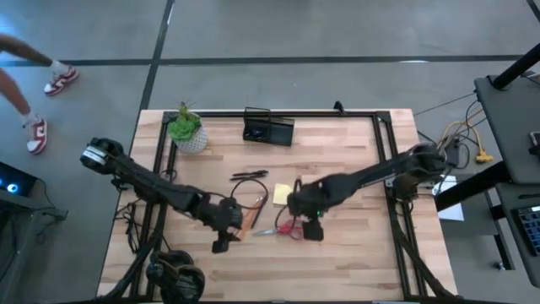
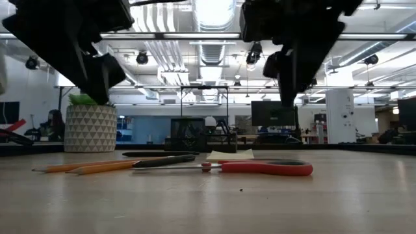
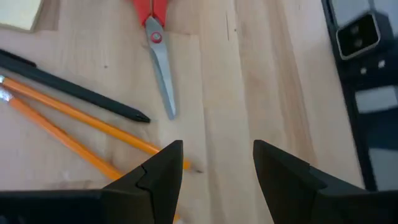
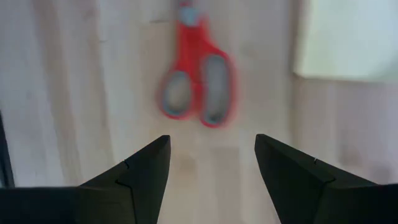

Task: Pick and place office supplies into organizer
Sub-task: Put the scissors into the top left section of the black desk organizer

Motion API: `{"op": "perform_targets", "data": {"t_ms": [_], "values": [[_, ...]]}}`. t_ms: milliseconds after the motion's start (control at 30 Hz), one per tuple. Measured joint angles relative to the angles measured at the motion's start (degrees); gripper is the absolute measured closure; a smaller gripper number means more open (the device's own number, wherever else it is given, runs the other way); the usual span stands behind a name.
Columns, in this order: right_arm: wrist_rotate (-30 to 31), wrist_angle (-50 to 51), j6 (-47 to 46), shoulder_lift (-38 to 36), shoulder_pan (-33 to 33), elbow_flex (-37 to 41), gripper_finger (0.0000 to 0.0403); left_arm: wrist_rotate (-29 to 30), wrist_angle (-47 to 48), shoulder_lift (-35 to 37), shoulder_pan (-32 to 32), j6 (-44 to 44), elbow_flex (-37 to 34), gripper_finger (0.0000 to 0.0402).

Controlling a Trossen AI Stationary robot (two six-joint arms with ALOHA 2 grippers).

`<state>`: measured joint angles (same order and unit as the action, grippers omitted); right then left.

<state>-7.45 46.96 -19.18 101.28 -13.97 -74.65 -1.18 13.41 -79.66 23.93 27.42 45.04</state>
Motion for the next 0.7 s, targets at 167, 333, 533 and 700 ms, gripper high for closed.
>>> {"op": "perform_targets", "data": {"t_ms": [167, 333, 533, 700], "values": [[4.09, -4.44, 1.73, 4.38, -4.01, 0.02, 0.0173, 5.18, -1.99, 0.02, 4.91, 12.32, 0.02, 0.0222], [8.63, -8.13, 0.87, 7.42, -5.79, 0.02, 0.0178, 11.36, -2.64, 0.04, 9.41, 21.49, 0.94, 0.0222], [9.76, -10.29, -2.96, 12.41, -7.19, -0.04, 0.0186, 14.81, -2.47, 0.03, 12.55, 21.73, 1.1, 0.0222], [10.95, -11.28, -5.93, 14.08, -6.88, -0.23, 0.0194, 14.87, -2.41, 0.04, 12.98, 21.55, 0.59, 0.0222]]}}
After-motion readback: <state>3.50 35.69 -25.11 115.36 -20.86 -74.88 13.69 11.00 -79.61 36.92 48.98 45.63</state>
